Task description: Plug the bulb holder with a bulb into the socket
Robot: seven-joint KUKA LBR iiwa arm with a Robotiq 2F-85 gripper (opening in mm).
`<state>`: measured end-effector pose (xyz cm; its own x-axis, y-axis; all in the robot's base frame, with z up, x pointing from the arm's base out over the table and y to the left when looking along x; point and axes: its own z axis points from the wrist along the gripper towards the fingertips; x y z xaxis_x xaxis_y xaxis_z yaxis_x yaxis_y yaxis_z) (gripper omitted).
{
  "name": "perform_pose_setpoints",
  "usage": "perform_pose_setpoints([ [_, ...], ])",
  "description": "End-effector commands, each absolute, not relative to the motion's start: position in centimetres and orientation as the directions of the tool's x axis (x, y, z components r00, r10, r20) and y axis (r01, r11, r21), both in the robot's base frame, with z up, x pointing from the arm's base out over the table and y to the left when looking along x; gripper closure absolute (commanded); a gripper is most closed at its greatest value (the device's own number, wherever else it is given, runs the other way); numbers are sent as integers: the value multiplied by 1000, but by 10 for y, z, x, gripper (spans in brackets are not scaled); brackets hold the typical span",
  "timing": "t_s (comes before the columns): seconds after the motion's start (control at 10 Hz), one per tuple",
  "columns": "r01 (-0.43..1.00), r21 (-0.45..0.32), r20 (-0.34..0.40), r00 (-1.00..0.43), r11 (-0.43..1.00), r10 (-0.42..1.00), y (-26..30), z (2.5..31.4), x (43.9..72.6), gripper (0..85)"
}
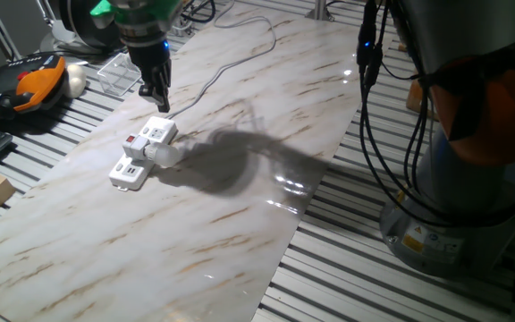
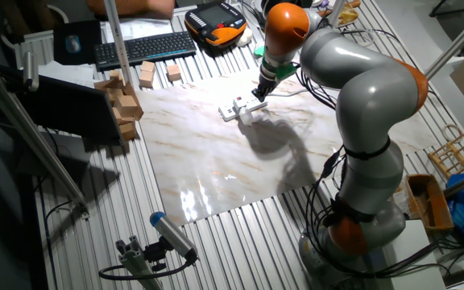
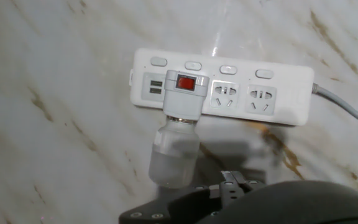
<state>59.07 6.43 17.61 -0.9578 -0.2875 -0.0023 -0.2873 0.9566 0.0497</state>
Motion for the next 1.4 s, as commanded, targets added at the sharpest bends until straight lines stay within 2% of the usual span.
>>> perform_pose_setpoints([
  [0.0,-281,54,-2,-960,958,-281,66,176,591,850],
  [1.3,-287,52,-6,-958,957,-287,69,173,595,850],
])
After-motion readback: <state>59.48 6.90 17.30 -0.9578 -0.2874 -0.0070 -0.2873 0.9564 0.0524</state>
